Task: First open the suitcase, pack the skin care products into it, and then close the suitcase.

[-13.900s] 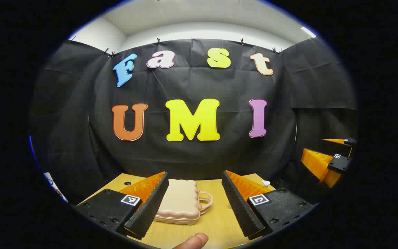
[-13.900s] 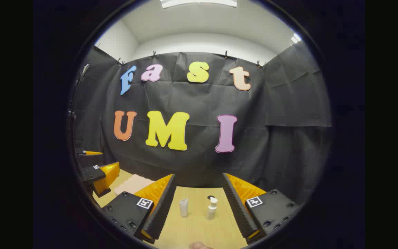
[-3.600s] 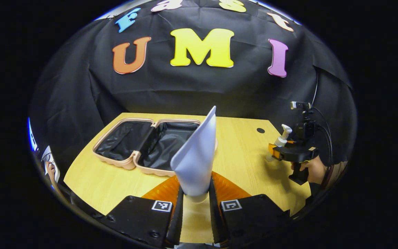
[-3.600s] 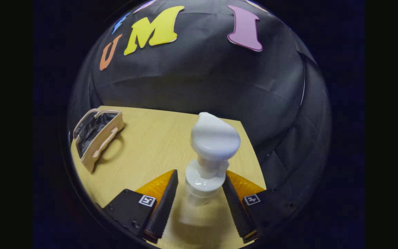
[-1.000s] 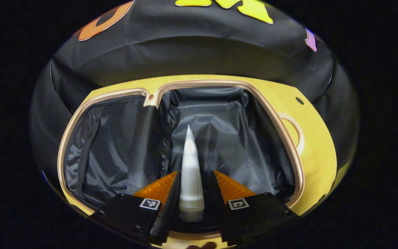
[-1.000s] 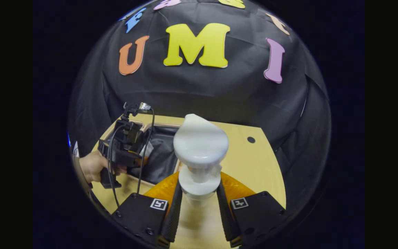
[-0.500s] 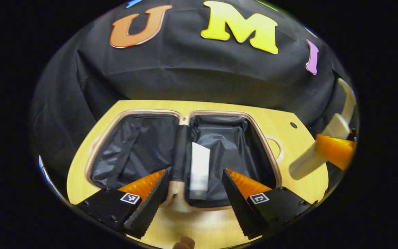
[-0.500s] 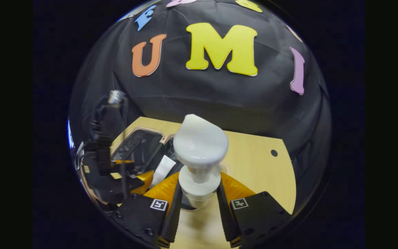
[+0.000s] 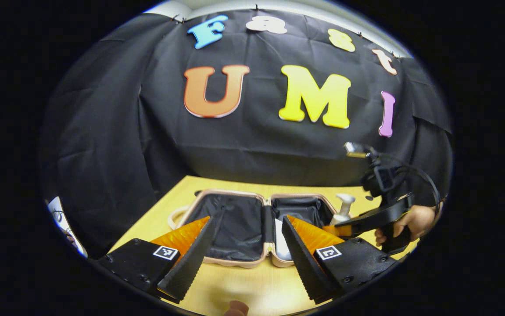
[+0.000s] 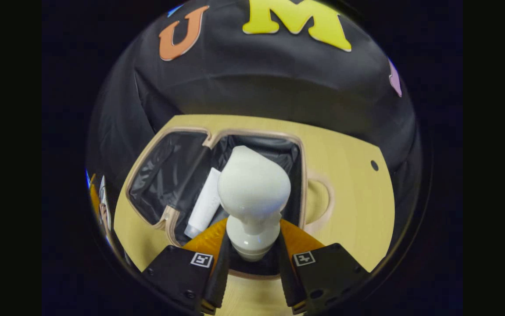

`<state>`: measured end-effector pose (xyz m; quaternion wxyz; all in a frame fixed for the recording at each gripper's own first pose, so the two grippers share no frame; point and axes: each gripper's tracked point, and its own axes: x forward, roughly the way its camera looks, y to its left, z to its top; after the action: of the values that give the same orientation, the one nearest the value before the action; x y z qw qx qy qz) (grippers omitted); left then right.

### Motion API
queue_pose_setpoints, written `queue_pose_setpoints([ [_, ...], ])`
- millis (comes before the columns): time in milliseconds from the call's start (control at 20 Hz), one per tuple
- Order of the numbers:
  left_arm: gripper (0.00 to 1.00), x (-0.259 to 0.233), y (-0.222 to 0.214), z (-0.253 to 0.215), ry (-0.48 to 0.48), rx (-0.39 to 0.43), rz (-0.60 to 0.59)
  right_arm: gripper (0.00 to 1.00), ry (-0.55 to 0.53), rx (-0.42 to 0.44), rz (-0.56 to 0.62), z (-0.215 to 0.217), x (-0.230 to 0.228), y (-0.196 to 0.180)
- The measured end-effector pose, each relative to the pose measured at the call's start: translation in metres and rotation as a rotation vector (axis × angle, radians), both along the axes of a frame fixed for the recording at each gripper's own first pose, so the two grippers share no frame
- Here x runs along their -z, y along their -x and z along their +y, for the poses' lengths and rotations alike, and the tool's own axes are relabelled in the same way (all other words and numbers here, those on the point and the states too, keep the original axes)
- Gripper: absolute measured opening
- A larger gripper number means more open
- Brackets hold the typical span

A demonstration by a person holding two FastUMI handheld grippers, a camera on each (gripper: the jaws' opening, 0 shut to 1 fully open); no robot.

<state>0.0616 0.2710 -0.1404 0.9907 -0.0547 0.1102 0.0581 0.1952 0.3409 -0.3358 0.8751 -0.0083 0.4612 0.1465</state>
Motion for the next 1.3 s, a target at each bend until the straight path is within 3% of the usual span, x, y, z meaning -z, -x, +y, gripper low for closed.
queue_pose_setpoints([
  [200, 0.98, -0.039, 0.024, 0.018, -0.048, -0.024, -0.122, 0.50, -0.007, 0.046, 0.033, 0.009, 0.011, -0.018],
  [450, 0.98, -0.041, 0.036, 0.043, -0.097, -0.061, -0.160, 0.49, 0.004, 0.101, 0.090, 0.018, 0.025, -0.047],
  [550, 1.00, -0.045, 0.037, 0.050, -0.086, -0.060, -0.185, 0.49, 0.022, 0.081, 0.164, 0.020, 0.041, -0.041],
  [800, 0.97, -0.029, 0.019, 0.084, -0.067, -0.080, -0.175, 0.51, 0.034, 0.089, 0.204, 0.022, 0.059, -0.033],
  [850, 0.97, -0.025, 0.011, 0.095, -0.055, -0.088, -0.174, 0.50, 0.041, 0.071, 0.190, 0.022, 0.057, -0.033],
  [1000, 0.98, -0.006, -0.009, 0.126, 0.008, -0.128, -0.150, 0.60, 0.050, 0.017, 0.122, 0.019, 0.035, -0.040],
  [1050, 0.98, 0.001, -0.017, 0.137, 0.037, -0.142, -0.139, 0.71, 0.031, -0.002, 0.099, 0.022, 0.023, -0.039],
  [1300, 0.97, 0.054, -0.055, 0.171, 0.236, -0.166, -0.064, 0.82, -0.080, -0.082, -0.123, 0.023, -0.073, -0.023],
])
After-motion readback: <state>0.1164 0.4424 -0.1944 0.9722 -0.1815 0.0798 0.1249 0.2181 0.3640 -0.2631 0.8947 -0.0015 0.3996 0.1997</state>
